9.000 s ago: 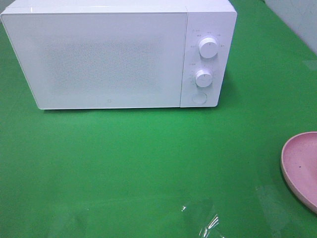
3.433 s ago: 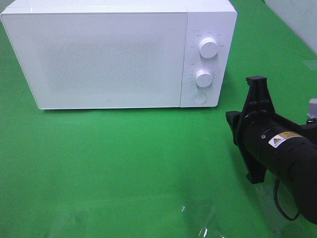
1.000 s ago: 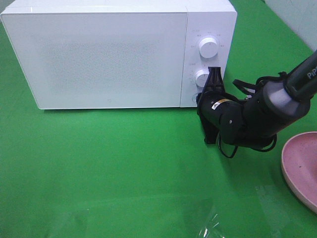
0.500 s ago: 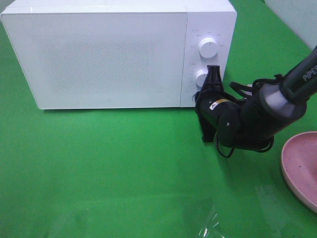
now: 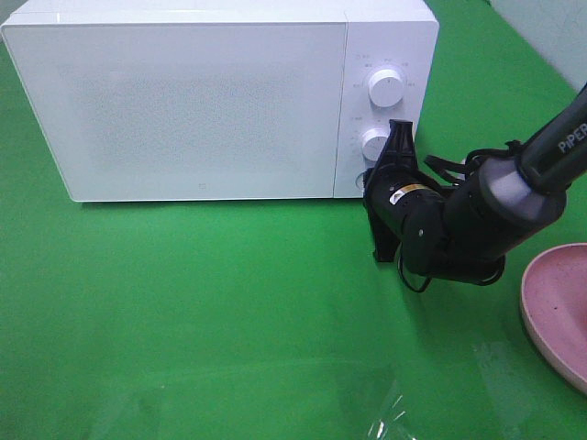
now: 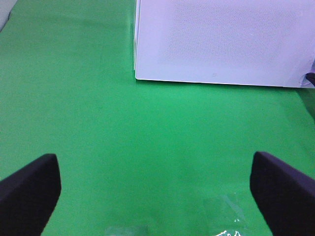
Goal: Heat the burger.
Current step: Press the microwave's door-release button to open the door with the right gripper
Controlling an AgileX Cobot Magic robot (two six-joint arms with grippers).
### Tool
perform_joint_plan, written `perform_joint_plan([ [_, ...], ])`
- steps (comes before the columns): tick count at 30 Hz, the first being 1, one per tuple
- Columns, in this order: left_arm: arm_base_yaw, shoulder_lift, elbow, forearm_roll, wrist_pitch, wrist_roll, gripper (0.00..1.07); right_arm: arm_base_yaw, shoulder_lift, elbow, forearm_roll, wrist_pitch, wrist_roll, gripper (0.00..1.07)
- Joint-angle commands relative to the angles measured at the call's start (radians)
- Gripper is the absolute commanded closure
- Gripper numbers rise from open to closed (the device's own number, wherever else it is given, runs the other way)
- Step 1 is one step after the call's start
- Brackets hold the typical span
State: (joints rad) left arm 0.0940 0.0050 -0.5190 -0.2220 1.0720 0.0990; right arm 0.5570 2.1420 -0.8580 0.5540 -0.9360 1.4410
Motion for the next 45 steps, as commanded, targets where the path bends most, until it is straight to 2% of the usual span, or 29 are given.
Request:
perform_joint_plan([
  [1, 0.003, -0.001, 0.003, -0.007, -0.008, -0.001, 0.1, -0.019, -0.023, -0.042, -0.002, -0.265, -0.005, 1.07],
  [17, 0.003, -0.001, 0.003, -0.007, -0.008, -0.001, 0.1, -0.031, 0.082, -0.21, -0.002, -0.339, -0.008, 1.07],
  [45, 0.003, -0.001, 0.003, -0.007, -0.008, -0.001, 0.1, -0.03, 0.081, -0.213, -0.037, -0.27, -0.008, 1.07],
])
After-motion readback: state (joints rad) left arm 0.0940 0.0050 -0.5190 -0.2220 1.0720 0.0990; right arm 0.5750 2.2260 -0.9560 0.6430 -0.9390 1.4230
